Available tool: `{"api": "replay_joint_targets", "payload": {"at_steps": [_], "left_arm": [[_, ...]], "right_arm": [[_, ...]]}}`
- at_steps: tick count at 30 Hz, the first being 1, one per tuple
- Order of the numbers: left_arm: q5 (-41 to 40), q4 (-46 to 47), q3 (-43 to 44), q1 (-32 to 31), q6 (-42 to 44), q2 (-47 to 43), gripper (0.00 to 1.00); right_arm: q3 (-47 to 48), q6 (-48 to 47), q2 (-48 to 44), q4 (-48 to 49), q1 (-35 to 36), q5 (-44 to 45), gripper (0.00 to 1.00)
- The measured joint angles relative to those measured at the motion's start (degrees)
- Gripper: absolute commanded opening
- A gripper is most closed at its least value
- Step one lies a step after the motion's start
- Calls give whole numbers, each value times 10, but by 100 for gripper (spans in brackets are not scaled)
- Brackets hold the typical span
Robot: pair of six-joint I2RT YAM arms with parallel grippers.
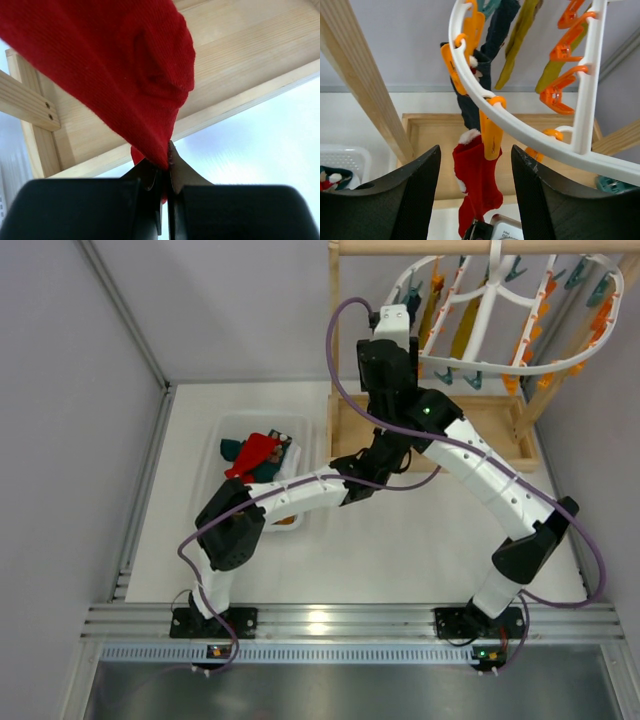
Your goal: Remove the socks clipped to the hanger
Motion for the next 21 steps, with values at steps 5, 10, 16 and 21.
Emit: {"api": "replay_joint_targets", "payload": {"at_steps": [5, 10, 16, 21], "left_arm": [[13, 4, 0, -6, 0, -3, 0], [21, 7, 0, -10, 0, -4, 0], [24, 8, 0, -13, 0, -4, 0], [26, 9, 0, -17, 1, -4, 0]], "right_arm": [[0, -5, 4, 8, 0, 36, 57], [11, -7, 35, 21, -1, 53, 57], [26, -25, 68, 31, -7, 83, 56], [26, -33, 70, 42, -11, 100, 54]]}}
